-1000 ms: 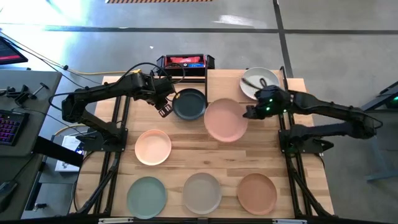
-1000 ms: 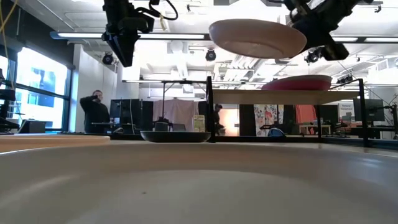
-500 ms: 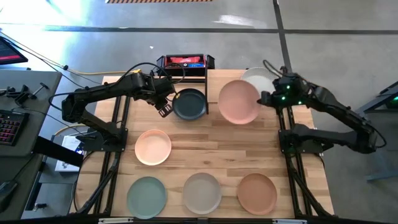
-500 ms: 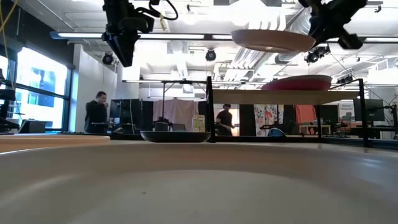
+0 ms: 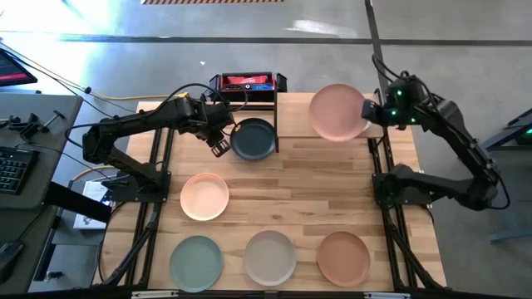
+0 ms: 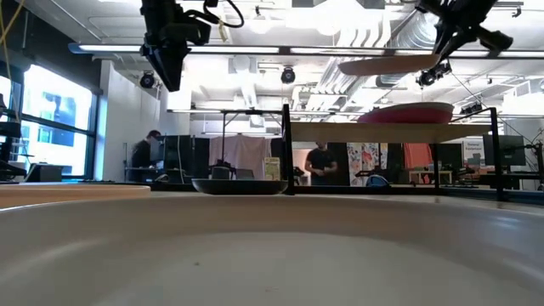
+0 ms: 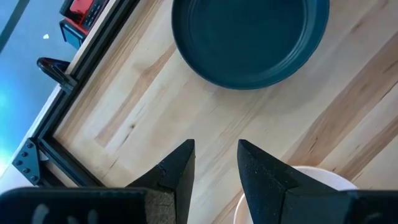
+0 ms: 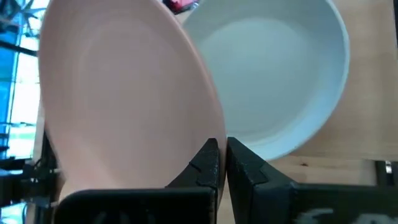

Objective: Place and stack plates onto a shelf
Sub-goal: Stack the light pink plate on top of the white plate on the shelf

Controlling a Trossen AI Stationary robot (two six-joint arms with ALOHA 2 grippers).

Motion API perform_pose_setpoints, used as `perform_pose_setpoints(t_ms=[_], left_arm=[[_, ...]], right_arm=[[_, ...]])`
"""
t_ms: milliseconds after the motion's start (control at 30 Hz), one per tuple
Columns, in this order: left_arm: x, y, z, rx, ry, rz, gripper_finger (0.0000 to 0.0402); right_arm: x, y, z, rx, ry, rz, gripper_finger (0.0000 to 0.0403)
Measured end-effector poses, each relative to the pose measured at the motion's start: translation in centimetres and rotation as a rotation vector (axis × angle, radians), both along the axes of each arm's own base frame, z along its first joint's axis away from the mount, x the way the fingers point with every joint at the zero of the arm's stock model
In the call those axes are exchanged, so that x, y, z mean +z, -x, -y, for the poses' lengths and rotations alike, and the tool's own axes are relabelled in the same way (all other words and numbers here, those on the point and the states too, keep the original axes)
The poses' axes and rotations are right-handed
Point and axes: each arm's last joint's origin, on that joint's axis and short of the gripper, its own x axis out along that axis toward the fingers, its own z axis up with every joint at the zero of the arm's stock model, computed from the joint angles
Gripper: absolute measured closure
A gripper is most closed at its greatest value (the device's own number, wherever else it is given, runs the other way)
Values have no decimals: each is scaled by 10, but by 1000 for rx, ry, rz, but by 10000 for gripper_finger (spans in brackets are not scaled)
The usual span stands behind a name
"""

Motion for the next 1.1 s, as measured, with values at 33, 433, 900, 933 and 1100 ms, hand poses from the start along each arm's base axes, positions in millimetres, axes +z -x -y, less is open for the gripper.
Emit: perform_pose_setpoints(t_ms=[33, 433, 900, 933, 1100], left_arm=[[0, 0, 0, -2, 0, 0, 291], [0, 0, 0, -71, -11, -27, 291], [0, 0, 0, -73, -11, -27, 291], [0, 0, 0, -73, -11, -28, 291], [0, 0, 0, -73, -11, -28, 291]], right_arm=[[-2, 0, 3, -12, -21, 1, 403], [-13, 11, 24, -212, -181, -5, 403], [-15, 14, 24, -422, -202, -24, 403], [-15, 13, 24, -423, -201, -27, 403], [-18, 7, 26, -424, -216, -42, 403]])
